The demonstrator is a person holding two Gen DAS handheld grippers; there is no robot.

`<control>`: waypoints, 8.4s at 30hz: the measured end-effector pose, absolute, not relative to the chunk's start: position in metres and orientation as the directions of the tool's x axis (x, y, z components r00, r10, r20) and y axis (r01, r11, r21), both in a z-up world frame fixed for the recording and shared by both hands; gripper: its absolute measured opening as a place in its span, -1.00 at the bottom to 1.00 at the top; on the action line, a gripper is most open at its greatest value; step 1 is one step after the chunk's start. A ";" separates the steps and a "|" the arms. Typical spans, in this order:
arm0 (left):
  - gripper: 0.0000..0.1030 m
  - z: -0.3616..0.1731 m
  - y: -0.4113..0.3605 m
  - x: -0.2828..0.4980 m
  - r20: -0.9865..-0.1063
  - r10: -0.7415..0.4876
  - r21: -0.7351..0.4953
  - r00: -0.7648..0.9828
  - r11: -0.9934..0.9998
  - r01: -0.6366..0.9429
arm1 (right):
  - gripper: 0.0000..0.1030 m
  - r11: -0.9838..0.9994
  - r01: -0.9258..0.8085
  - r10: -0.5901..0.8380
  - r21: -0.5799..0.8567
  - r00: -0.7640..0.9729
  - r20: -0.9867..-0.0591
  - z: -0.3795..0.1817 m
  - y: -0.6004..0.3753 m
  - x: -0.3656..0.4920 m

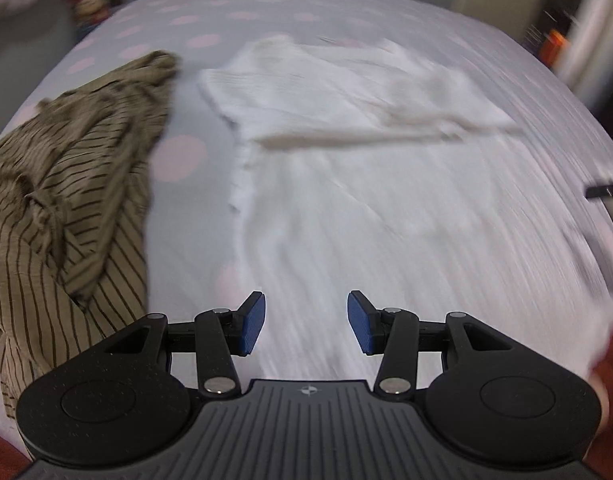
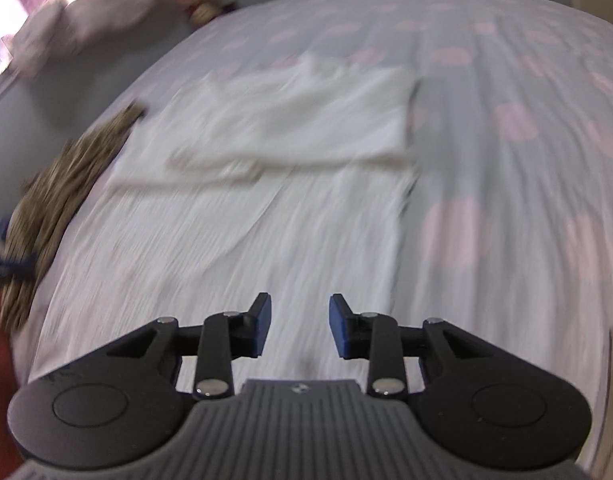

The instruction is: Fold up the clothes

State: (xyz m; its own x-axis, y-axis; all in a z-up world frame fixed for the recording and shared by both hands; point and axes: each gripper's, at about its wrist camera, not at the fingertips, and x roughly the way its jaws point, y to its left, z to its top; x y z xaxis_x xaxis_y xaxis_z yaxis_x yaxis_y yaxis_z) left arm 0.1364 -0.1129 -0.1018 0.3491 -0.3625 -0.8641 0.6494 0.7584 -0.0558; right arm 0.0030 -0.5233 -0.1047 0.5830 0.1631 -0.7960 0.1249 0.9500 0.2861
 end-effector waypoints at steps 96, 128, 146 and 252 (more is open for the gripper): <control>-0.93 -0.012 -0.121 0.089 -0.817 -0.376 0.042 0.437 0.717 0.696 | -0.78 0.875 -0.484 0.101 0.015 0.153 -0.983 -0.147 -0.411 -0.052; -0.94 0.006 -0.073 0.031 -0.713 -0.433 0.029 0.552 0.768 0.640 | -0.93 0.903 -0.161 -0.171 -0.399 0.717 -0.675 -0.031 -0.408 -0.163; -0.94 0.103 -0.032 -0.052 -0.591 -0.501 0.110 0.632 0.726 0.678 | -0.93 0.814 -0.127 -0.225 -0.567 0.830 -0.510 0.079 -0.355 -0.260; -0.12 -0.154 -0.083 0.187 -0.862 -0.331 -0.214 0.383 0.924 0.317 | -0.92 0.990 -0.027 -0.114 -0.141 0.447 -0.887 -0.136 -0.499 -0.039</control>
State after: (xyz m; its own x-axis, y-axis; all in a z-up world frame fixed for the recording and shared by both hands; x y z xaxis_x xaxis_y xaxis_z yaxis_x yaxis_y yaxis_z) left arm 0.1874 -0.0833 -0.1539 0.3828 -0.3314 -0.8623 0.3173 0.9238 -0.2142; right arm -0.0393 -0.4992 -0.1364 0.4475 -0.1142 -0.8870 -0.0273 0.9896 -0.1412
